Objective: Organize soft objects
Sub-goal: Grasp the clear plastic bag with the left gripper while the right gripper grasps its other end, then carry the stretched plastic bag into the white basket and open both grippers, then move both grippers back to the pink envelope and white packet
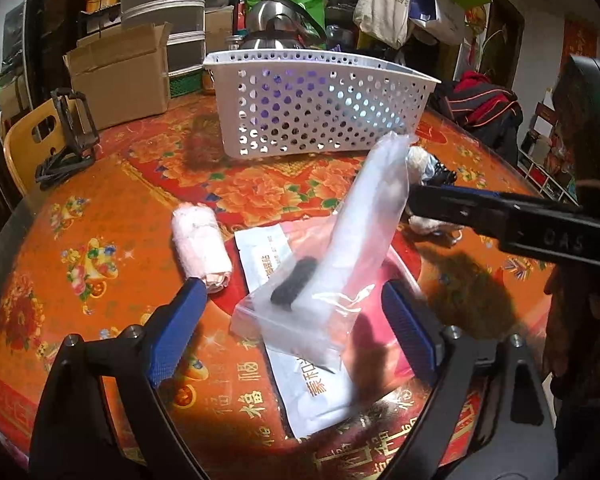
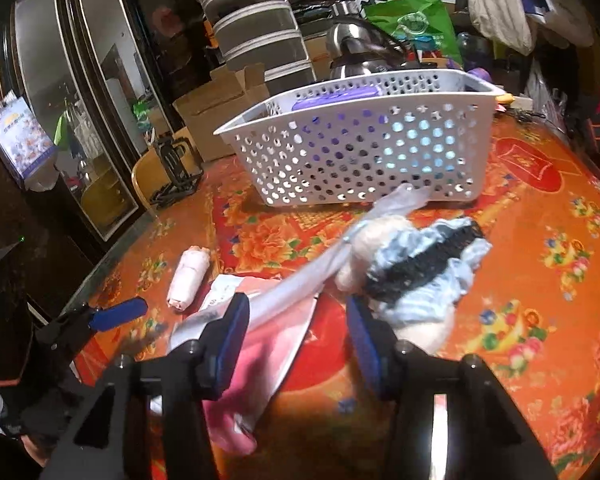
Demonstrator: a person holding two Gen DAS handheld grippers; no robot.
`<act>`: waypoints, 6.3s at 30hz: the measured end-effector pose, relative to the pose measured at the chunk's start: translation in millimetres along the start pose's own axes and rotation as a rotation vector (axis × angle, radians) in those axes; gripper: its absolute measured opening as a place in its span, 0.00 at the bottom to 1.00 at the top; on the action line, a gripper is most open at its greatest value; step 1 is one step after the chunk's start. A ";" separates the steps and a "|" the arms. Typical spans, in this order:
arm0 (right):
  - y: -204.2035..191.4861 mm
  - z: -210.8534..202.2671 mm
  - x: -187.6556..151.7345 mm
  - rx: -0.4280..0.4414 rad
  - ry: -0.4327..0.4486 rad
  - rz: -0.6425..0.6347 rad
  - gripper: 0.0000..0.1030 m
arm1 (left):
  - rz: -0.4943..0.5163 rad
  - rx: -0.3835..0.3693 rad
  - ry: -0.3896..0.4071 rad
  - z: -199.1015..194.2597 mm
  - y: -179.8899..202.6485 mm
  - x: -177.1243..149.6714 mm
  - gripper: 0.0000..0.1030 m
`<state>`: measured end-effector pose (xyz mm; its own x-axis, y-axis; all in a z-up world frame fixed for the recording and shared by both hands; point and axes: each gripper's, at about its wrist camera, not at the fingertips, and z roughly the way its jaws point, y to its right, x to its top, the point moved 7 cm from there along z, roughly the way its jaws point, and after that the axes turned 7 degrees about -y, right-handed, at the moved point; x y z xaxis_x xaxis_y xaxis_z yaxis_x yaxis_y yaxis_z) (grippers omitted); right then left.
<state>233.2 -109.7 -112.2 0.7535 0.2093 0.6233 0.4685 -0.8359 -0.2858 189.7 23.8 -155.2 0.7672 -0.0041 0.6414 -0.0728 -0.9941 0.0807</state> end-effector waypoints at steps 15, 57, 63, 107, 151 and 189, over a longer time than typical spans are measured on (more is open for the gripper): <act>13.1 46.4 17.2 -0.018 -0.083 0.037 0.16 | -0.007 -0.048 -0.058 25.9 -4.3 -3.8 0.61; -33.3 -51.4 55.4 0.010 0.182 -0.102 0.00 | 0.074 -0.100 0.196 -58.8 1.0 53.2 0.21; -34.6 -71.0 71.1 -0.028 0.222 -0.122 0.00 | 0.102 -0.100 0.228 -70.2 9.2 78.6 0.20; 63.6 49.8 202.7 -0.127 0.021 0.050 0.01 | 0.072 -0.001 -0.064 113.1 -29.9 274.8 0.25; 66.7 -50.5 -24.5 -0.072 0.115 0.134 0.69 | -0.201 0.070 0.070 -14.5 -85.0 43.2 0.84; 25.6 -24.8 -53.7 0.024 0.024 0.071 0.69 | -0.200 -0.071 -0.035 14.2 -60.1 10.4 0.83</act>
<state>193.4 -154.9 -134.9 0.7739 0.1377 0.6181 0.4255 -0.8359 -0.3466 211.1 81.9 -164.2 0.7921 0.1879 0.5807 0.0397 -0.9653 0.2581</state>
